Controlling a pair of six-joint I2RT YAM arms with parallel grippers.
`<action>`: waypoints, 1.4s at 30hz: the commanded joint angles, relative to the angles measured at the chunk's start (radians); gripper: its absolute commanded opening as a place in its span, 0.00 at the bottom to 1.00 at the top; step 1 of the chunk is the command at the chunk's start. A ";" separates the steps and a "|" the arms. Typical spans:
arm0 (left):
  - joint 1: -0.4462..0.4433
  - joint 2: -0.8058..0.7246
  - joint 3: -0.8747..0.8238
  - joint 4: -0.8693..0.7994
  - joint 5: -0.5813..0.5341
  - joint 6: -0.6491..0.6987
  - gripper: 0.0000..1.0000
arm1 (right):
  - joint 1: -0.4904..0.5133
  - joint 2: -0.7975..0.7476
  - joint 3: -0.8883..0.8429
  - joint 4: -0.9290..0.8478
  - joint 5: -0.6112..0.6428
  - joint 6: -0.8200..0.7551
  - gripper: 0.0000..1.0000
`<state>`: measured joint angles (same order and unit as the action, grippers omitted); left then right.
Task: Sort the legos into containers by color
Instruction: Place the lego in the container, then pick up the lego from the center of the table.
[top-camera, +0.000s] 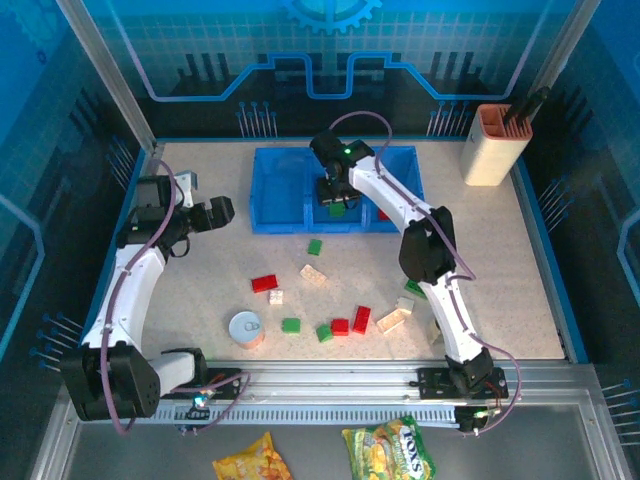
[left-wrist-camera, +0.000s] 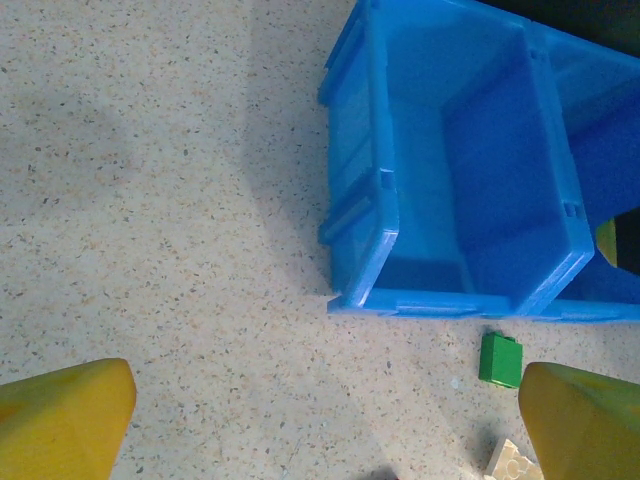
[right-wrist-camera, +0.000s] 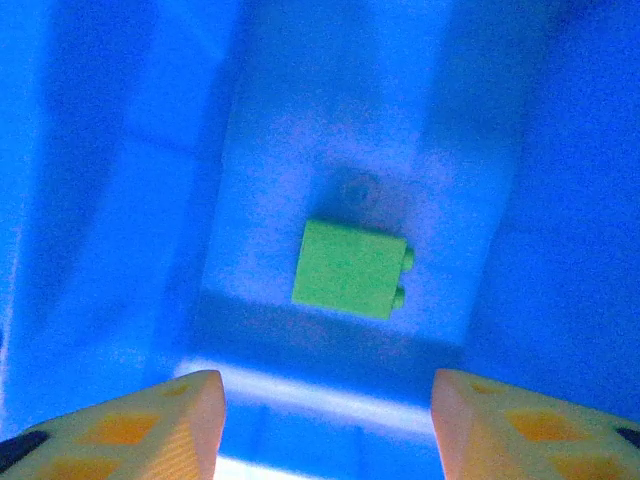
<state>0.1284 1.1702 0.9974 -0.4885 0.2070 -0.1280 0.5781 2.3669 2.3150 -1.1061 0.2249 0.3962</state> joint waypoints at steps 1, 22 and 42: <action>0.010 -0.008 -0.008 -0.005 0.013 0.012 0.99 | 0.022 -0.090 -0.064 -0.034 -0.020 -0.110 0.57; -0.398 0.184 0.188 -0.270 -0.177 -0.106 0.94 | -0.012 -0.540 -0.652 0.128 -0.089 -0.097 0.55; -0.789 0.660 0.436 -0.434 -0.262 0.059 0.87 | -0.233 -0.845 -0.914 0.164 -0.121 -0.108 0.55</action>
<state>-0.6369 1.7939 1.3926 -0.8417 -0.0006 -0.1246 0.3656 1.5681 1.4174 -0.9443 0.1219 0.2974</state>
